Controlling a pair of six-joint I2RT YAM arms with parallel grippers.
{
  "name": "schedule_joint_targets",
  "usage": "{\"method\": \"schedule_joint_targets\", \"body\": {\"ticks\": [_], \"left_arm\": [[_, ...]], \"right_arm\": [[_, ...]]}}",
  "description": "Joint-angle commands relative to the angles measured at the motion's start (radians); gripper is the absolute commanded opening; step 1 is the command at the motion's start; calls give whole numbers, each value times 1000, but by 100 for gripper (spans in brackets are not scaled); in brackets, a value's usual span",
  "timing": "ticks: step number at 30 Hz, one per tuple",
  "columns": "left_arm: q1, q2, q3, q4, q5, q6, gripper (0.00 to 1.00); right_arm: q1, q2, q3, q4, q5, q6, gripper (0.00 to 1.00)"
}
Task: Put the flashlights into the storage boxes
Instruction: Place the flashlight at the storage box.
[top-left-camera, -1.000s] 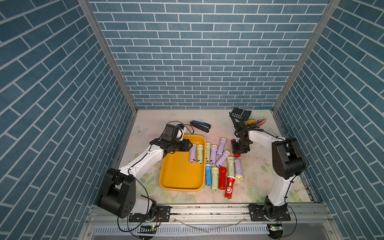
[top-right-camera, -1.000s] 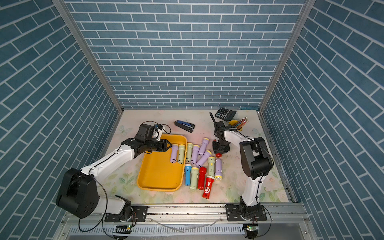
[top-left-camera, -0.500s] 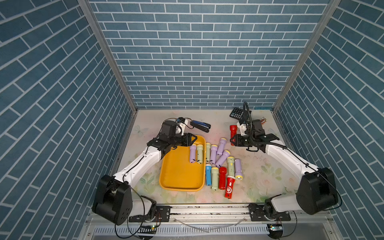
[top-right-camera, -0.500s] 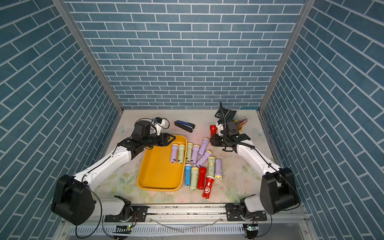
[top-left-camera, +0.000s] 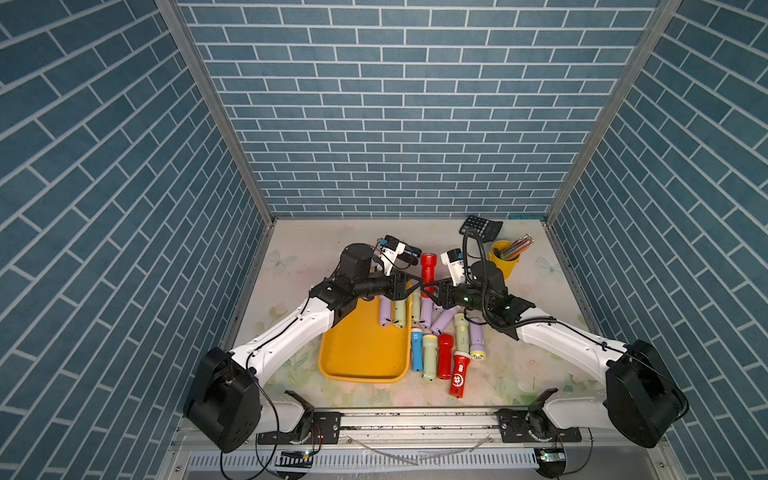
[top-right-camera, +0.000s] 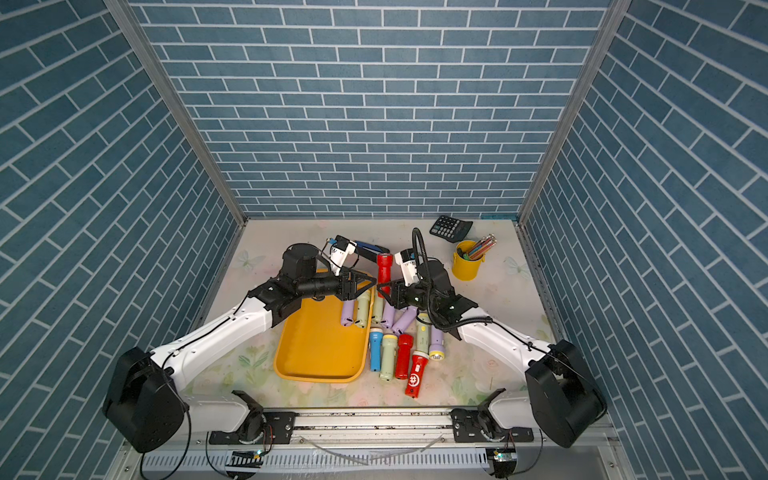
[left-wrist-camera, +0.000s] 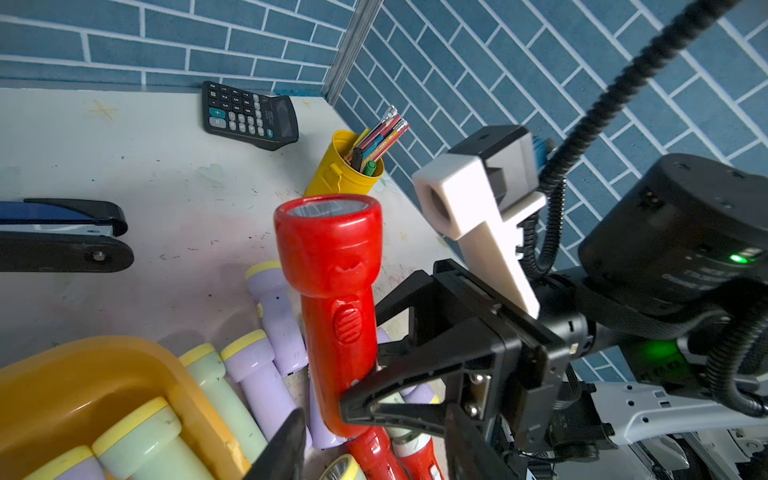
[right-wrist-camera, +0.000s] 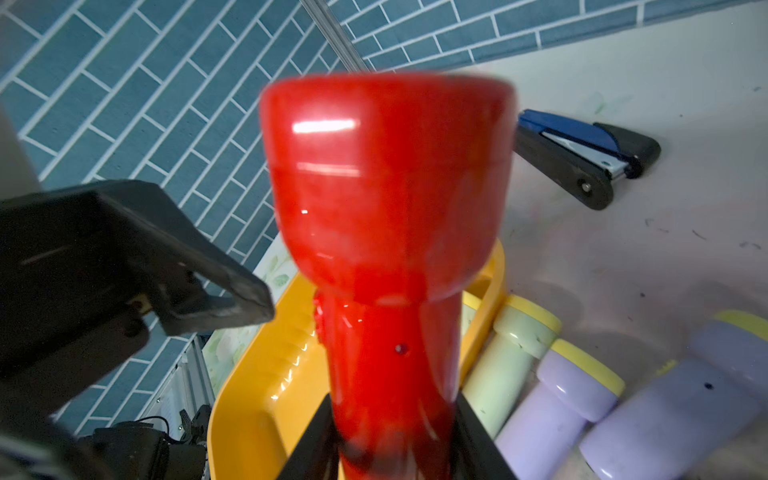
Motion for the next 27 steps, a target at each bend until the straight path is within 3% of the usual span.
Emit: {"method": "schedule_joint_targets", "body": {"ticks": [1,13,27], "left_arm": [[-4,1,10,45,-30,6,54],[-6,32,-15,135,-62,-72,54],[-31,66,-9,126,-125,-68,53]], "right_arm": [[16,-12,-26,142,-10,36,24],[52,-7,-33,185,18,33,24],[122,-47,-45,143,207,-14,23]]}}
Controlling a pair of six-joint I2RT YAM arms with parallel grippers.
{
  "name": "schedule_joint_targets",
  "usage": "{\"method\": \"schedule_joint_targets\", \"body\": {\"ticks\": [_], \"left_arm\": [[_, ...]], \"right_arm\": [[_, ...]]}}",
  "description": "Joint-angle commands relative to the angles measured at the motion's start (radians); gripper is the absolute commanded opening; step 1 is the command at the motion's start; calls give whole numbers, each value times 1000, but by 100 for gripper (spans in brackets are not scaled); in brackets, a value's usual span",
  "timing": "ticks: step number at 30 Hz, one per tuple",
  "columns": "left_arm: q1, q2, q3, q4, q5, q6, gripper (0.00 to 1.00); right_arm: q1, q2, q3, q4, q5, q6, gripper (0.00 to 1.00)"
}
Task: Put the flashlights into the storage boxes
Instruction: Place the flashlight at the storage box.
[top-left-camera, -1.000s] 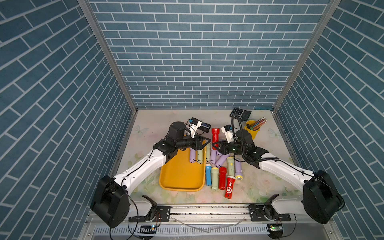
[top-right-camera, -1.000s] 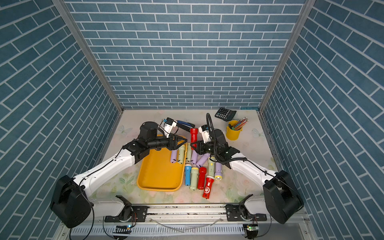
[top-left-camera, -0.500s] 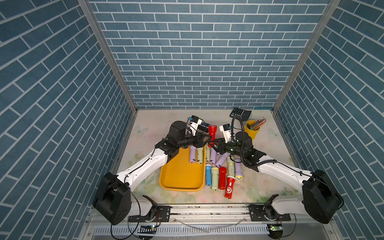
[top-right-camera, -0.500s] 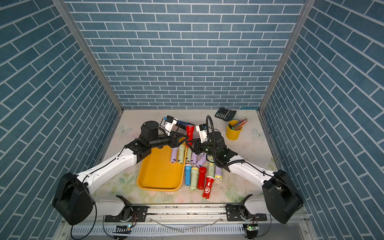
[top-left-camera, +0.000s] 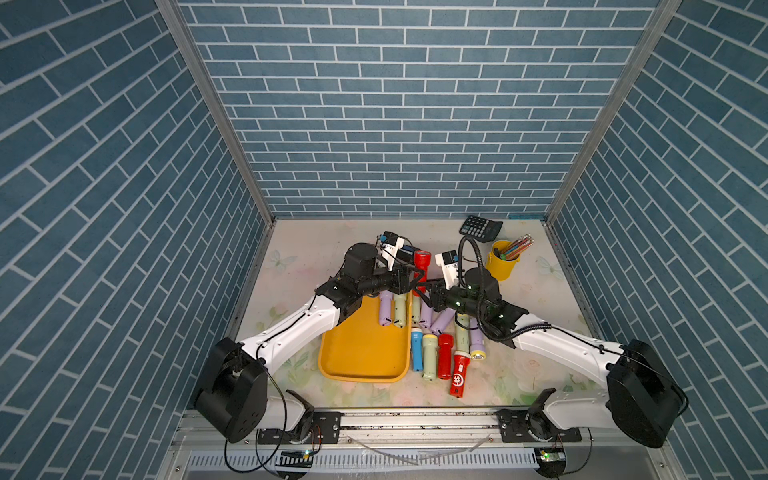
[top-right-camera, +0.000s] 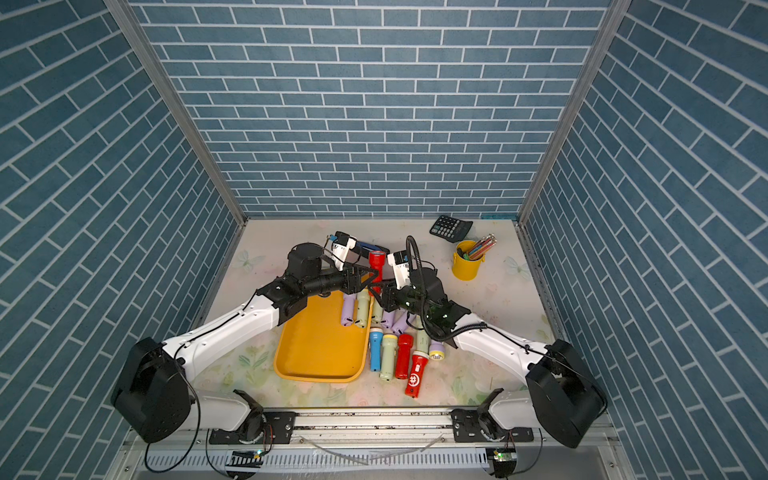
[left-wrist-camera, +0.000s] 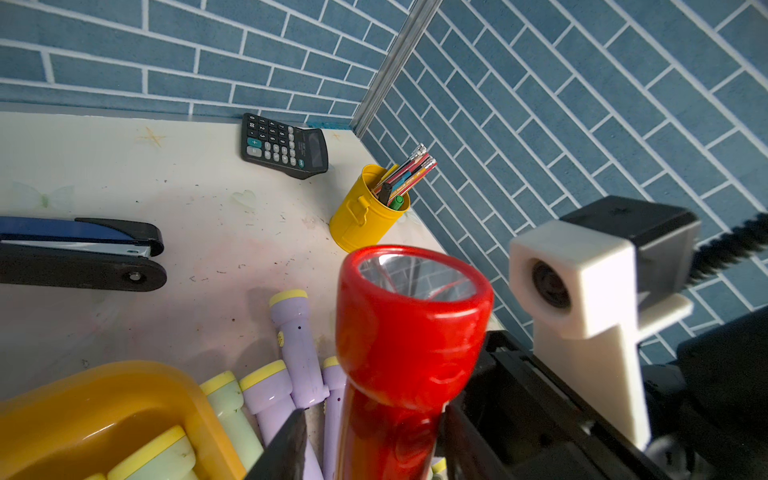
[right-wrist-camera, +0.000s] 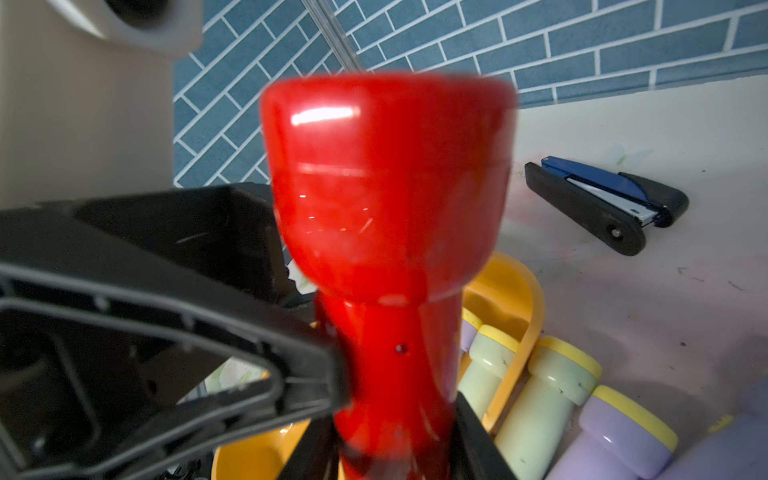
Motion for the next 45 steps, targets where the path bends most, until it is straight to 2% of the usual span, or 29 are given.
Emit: {"method": "schedule_joint_targets", "body": {"ticks": [1,11,17,28,30,33,36,41,45], "left_arm": [[-13,16,-5,13,-16,5,53],[-31,40,0,33,-17,2,53],[-32,39,0,49,-24,-5,50],[-34,6,-2,-26,-58,21,34],[-33,-3,9,-68,-60,39,34],[-32,-16,31,-161,-75,76,34],[-20,-27,61,-300,-96,122,34],[54,4,134,-610,-125,190,34],[130,63,165,-775,-132,245,34]], "right_arm": [[16,-36,-17,28,62,-29,23],[43,-9,2,16,73,-43,23],[66,1,16,-7,77,-64,23],[77,0,13,-40,108,-75,26],[77,-5,12,-53,111,-80,31],[74,-18,8,-71,111,-79,46],[66,-40,-9,-79,111,-74,56],[28,-75,-47,-80,74,-47,62],[-7,-79,-57,-103,35,-22,63]]}}
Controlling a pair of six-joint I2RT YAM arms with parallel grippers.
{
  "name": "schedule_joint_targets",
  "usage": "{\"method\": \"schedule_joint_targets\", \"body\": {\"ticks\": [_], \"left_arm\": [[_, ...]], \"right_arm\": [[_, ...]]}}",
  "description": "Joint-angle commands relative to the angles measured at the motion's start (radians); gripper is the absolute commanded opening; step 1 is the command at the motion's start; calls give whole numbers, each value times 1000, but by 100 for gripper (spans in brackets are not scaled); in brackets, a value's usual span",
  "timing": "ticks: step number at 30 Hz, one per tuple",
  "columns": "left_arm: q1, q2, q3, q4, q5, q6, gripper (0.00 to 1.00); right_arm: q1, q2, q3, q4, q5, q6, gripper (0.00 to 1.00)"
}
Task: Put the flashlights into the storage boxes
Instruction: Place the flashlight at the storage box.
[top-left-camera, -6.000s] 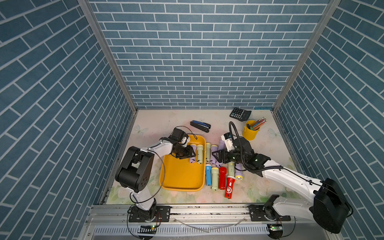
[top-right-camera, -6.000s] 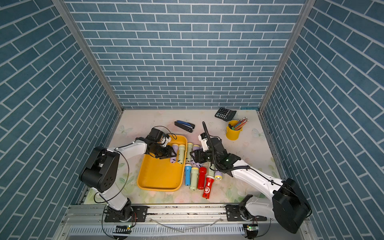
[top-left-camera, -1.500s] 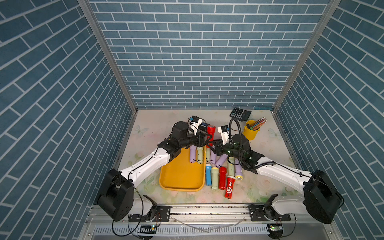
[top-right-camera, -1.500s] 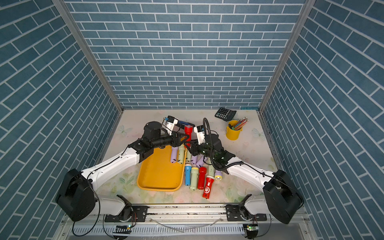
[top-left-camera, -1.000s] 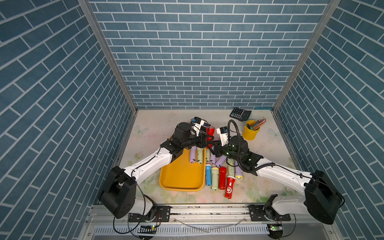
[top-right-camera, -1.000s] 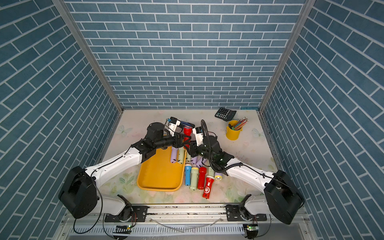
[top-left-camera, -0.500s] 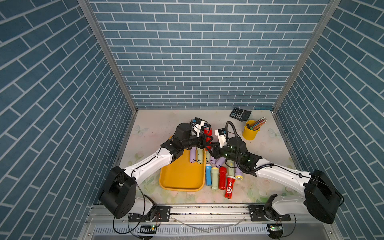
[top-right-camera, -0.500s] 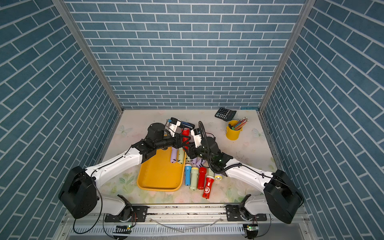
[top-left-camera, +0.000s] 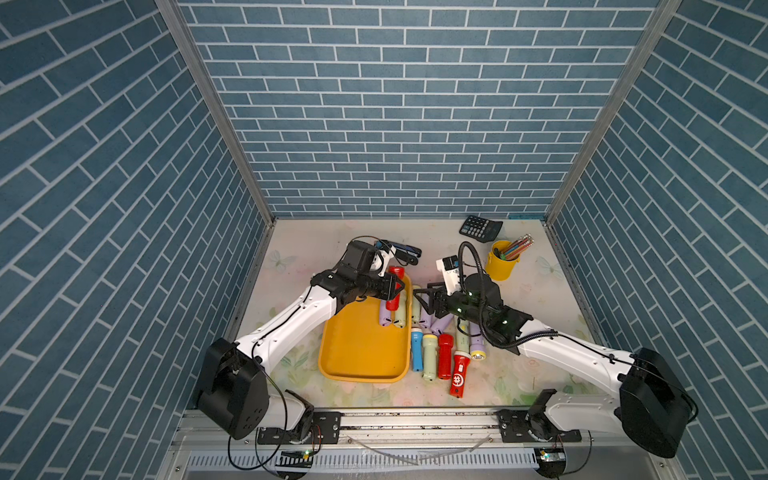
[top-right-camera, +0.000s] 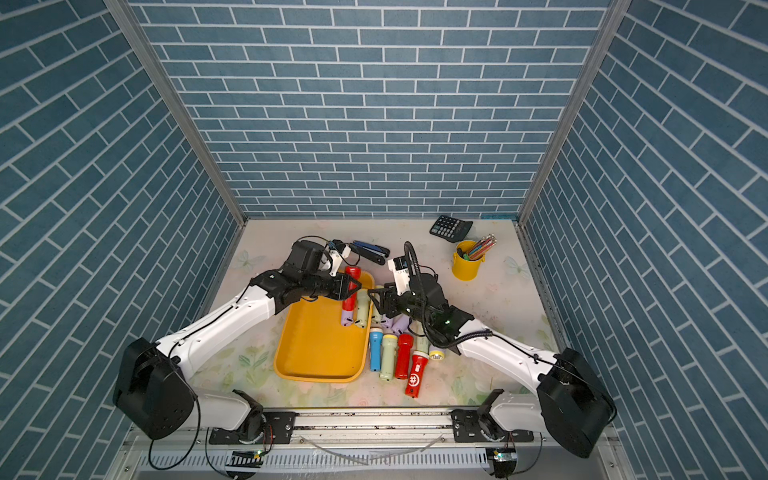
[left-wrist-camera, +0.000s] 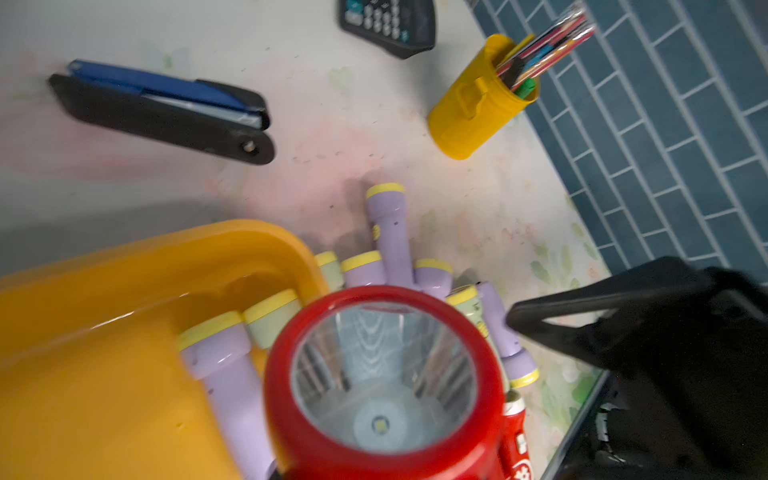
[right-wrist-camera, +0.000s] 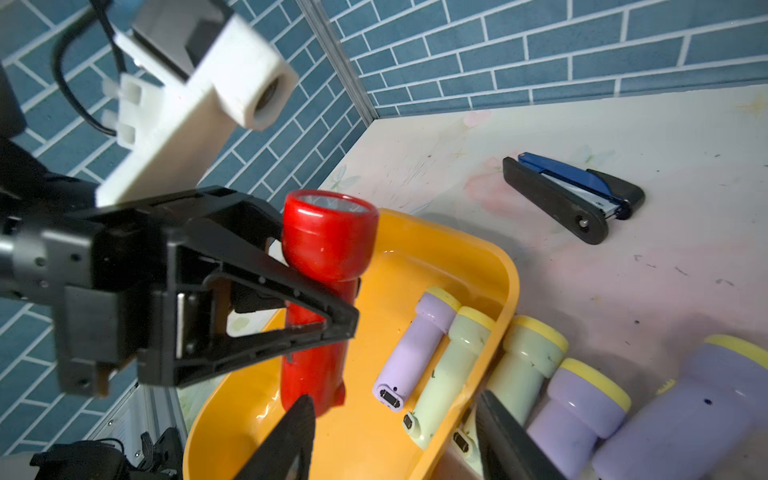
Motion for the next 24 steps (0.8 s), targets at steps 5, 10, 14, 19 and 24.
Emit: {"method": "schedule_joint_targets", "body": {"ticks": [5,10,14,19,24], "left_arm": [[119,119,34,-269,-2,98,35],[133,214,75,-260,-3,106,37],[144,289,101,-230,14,93,37],[154,352,128,-209,6,75,37],[168,396,141,-180,36,56,39]], "right_arm": [[-44,-19,-30,-49,-43,37,63],[-58,-18,-33,-56,-50,45,64],[-66,-23,-40,-63,-51,47,64],[-77,-34,-50,-67,-47,52,64],[-87,-35,-63,-60,-43,57,64]]}}
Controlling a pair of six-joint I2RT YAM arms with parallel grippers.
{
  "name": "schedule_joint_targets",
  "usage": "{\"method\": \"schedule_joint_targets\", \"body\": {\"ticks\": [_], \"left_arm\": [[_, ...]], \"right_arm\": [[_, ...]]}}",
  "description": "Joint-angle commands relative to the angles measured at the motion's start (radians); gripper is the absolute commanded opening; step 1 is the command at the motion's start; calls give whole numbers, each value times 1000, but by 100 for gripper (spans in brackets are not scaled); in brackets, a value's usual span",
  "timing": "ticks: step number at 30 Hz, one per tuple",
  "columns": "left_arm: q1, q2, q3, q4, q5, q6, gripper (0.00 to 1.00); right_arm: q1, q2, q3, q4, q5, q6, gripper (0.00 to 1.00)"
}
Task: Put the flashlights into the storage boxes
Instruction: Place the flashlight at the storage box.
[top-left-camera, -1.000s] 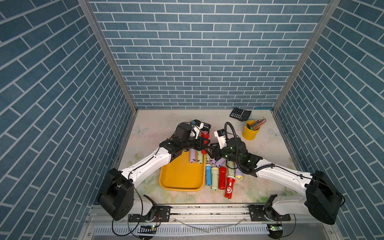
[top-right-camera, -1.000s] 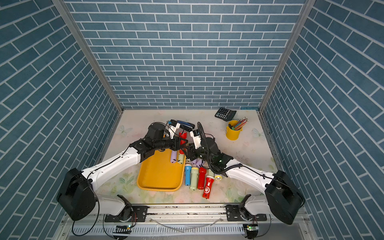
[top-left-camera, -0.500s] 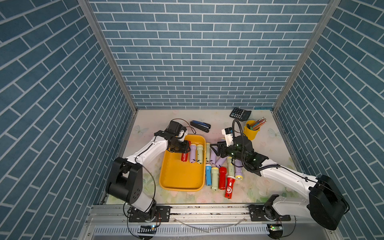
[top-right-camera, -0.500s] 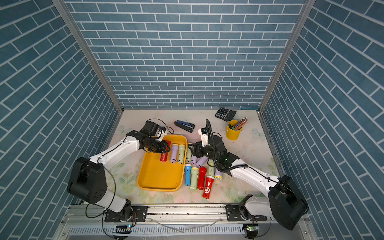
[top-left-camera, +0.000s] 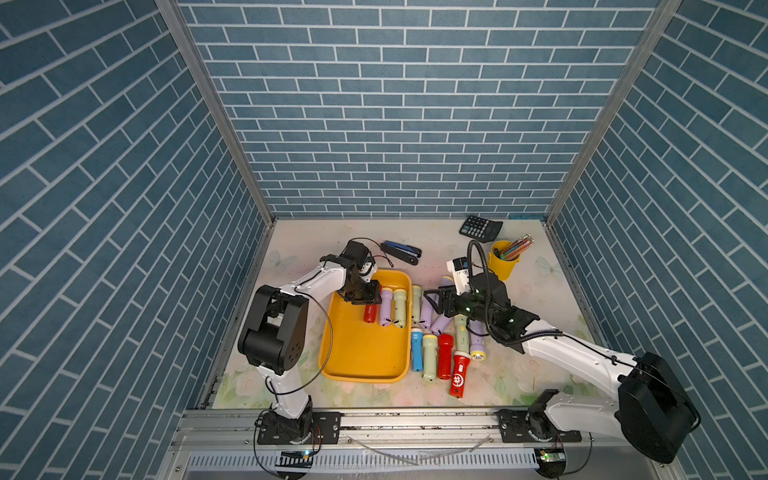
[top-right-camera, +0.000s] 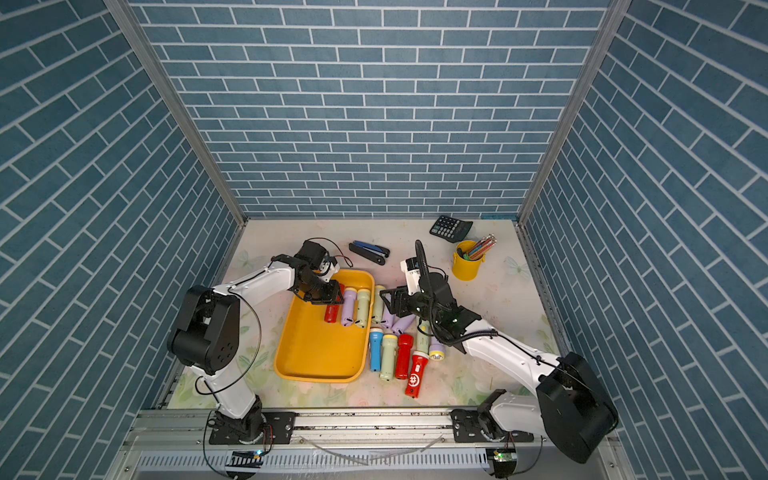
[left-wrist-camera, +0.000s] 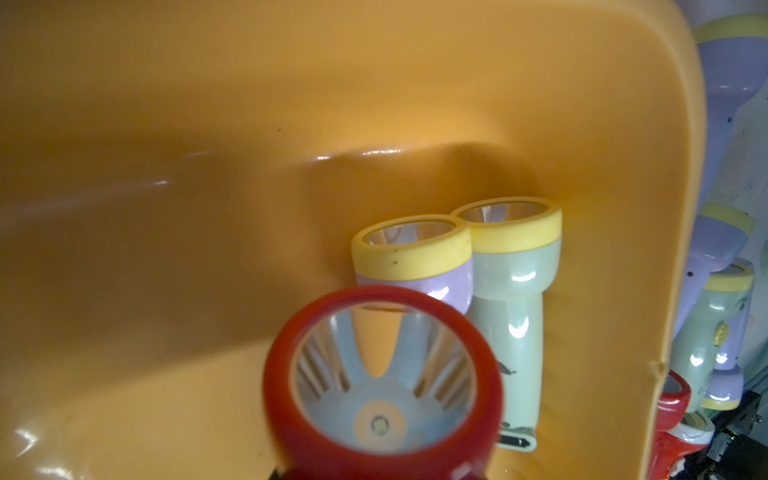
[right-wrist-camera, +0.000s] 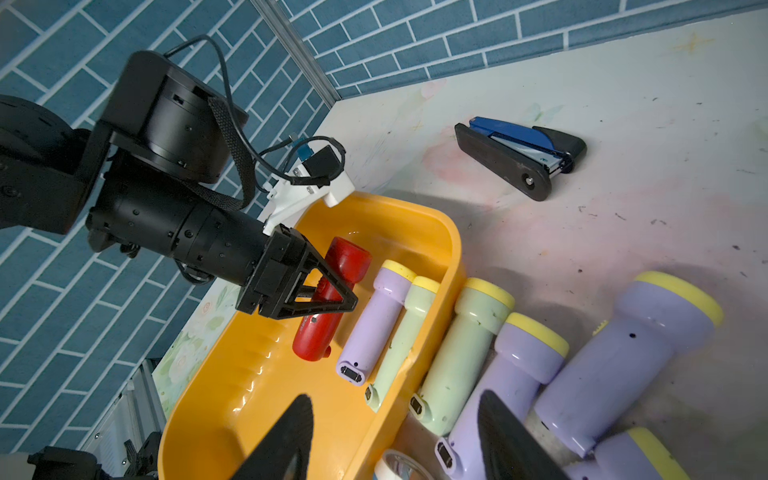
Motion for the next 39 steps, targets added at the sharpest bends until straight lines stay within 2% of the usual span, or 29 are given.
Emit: {"method": "schedule_joint_targets", "body": {"ticks": [1,10,13,21,27,33,39], "left_arm": [[16,31,32,26,44,-17,39],[29,69,22,58,38,-58,41],[32,70,9,79,39,-74,46],[44,64,-10,110,64,-99,52],[47,40,-14,67,46,-78,57],[47,16,-43,52,53,-65,55],[47,-4,-60,31,46,-48,46]], "right_arm": [[-6,-20,-25,-1,-6,27,64],[-16,-19,-39,15,-11,38,64],[-19,-14,-40,15,-10,43,64],[-25,-8,-39,15,-6,52,64],[-26,-6,-40,15,-6,58,64],[-26,-7,-41,16,-9,62,64],[-26,-12,-43,14,-9,65,64]]}}
